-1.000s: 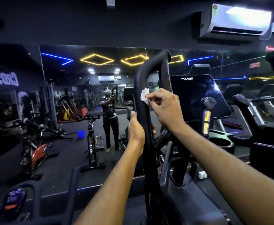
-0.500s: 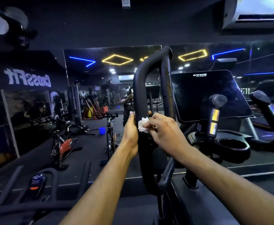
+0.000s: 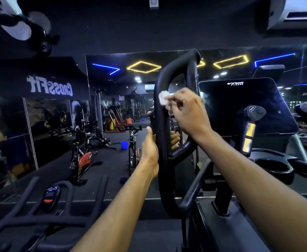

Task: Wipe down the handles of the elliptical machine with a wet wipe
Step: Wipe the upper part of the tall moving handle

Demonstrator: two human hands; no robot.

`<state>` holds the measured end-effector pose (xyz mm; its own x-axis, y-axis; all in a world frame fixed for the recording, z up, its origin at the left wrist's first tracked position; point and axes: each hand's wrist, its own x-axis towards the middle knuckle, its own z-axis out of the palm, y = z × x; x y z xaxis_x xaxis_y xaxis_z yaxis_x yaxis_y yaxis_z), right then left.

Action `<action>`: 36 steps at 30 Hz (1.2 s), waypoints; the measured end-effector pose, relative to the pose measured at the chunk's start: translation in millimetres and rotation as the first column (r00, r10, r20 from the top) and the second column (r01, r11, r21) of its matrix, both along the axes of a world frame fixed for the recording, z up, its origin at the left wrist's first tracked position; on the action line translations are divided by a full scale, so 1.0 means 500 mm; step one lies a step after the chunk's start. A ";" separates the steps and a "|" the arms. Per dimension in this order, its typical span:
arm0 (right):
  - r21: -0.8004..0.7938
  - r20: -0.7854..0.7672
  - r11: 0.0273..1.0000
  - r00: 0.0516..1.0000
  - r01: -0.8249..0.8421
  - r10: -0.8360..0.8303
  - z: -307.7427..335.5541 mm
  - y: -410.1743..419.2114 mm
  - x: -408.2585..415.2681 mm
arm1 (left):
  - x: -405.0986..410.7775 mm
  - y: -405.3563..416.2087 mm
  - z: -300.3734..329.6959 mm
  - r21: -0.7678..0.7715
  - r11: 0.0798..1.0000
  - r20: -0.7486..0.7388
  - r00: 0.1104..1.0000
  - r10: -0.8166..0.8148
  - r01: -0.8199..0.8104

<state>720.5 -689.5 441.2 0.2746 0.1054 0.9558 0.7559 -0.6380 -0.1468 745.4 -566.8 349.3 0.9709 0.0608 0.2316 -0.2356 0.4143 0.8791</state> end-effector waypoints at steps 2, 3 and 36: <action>0.093 0.024 0.995 0.999 0.029 -0.031 0.030 0.025 0.031 | 0.005 0.004 -0.003 0.032 0.999 0.010 1.000 0.000 0.000; 0.131 0.034 0.991 0.999 0.037 -0.042 0.041 0.036 0.045 | 0.005 0.006 -0.001 0.049 0.999 0.021 1.000 -0.001 0.000; -0.608 0.322 0.559 0.818 0.564 -0.476 0.182 0.082 0.045 | 0.158 0.020 0.194 -0.118 0.935 0.356 0.893 -0.275 0.335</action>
